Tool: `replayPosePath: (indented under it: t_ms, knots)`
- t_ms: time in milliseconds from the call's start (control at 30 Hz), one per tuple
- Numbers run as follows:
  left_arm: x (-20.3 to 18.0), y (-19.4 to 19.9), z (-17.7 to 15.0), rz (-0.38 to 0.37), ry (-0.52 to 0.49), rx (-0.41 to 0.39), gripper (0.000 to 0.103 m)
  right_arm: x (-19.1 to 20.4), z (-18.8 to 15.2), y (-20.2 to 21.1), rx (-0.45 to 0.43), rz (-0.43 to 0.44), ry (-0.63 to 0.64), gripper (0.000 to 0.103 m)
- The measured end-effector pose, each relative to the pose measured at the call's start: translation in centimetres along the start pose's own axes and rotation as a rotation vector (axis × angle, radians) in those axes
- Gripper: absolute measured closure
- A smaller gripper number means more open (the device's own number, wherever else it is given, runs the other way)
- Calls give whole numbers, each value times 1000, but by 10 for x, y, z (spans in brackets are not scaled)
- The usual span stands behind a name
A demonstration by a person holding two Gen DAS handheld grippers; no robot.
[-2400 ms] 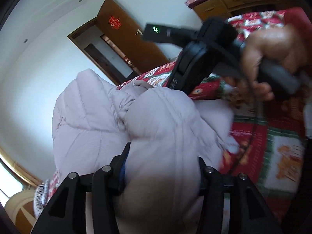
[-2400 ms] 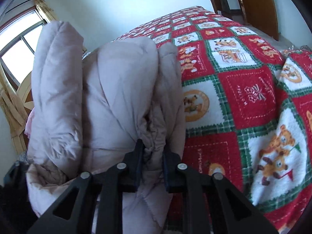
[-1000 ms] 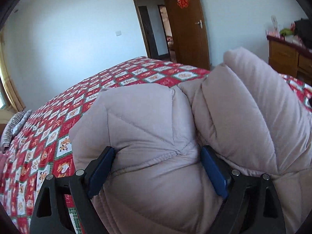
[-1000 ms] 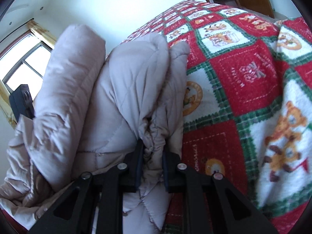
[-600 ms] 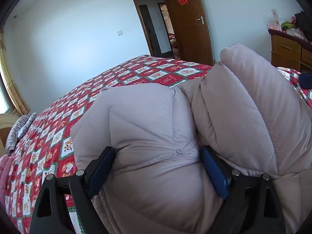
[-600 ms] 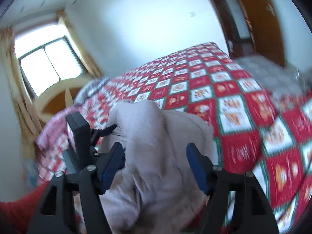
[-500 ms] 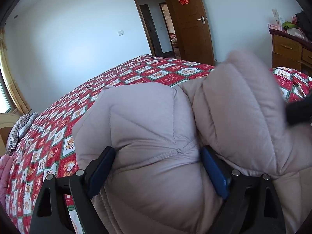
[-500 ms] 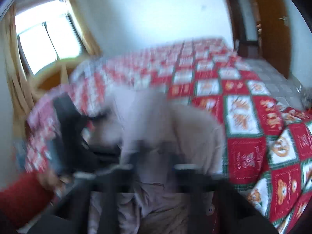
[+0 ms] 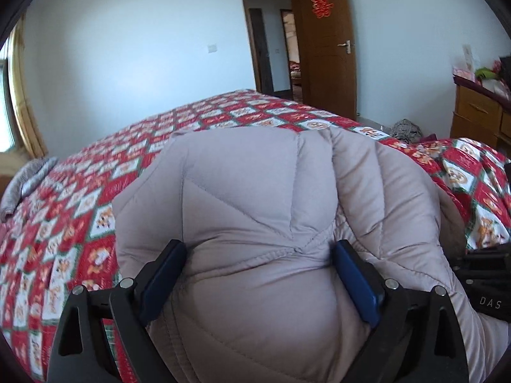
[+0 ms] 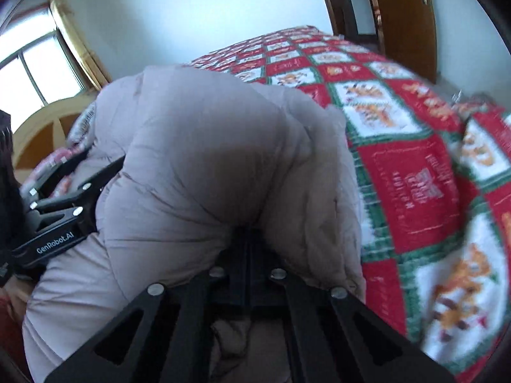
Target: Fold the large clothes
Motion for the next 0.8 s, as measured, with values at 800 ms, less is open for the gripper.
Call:
replayPosePath:
  t_ms: [800]
  knots:
    - [-3, -1, -1, 67, -22, 47, 5, 39, 63, 16, -24, -54, 115, 96]
Point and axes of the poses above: each gripper's, at about its wrist camera, not at the fingertips, and y roughly against the way its jaws point, x to its left, z to its top, the point moved 1 cm from there along -y, roughly the way its jaws point, and after that the axes turned 12 degrees about -y, right-handed, at the moved point
